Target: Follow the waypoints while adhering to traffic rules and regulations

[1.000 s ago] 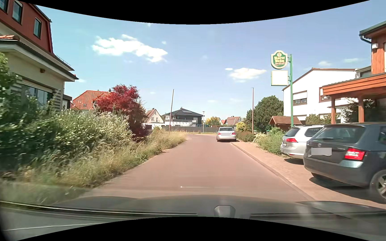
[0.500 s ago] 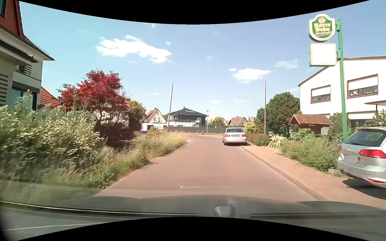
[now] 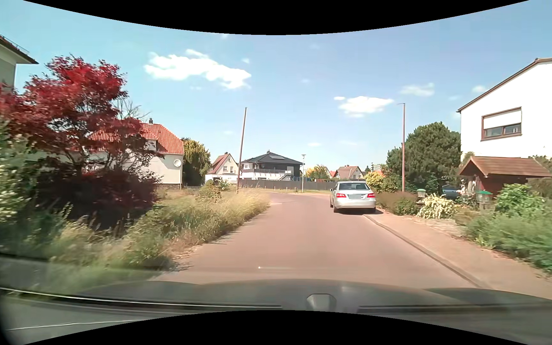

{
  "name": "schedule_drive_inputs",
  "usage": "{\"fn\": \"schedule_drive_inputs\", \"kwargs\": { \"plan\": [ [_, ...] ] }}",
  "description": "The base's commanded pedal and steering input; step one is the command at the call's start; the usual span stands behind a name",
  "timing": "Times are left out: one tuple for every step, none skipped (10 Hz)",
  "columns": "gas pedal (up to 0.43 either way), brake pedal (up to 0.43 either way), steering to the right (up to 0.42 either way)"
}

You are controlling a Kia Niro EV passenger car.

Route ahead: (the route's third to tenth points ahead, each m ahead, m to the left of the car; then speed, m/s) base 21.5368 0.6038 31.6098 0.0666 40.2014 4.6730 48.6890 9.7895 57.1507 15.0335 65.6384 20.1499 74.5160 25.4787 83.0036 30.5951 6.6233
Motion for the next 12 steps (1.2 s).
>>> {"fn": "schedule_drive_inputs", "kwargs": {
  "plan": [
    [0.079, 0.006, -0.023],
    [0.079, 0.006, -0.021],
    [0.079, 0.006, -0.019],
    [0.079, 0.006, -0.017],
    [0.079, 0.006, -0.015],
    [0.079, 0.006, -0.010],
    [0.079, 0.006, -0.008],
    [0.079, 0.006, -0.003],
    [0.079, 0.006, 0.002],
    [0.079, 0.006, 0.005],
    [0.079, 0.006, 0.009],
    [0.087, 0.006, 0.016]
  ]
}}
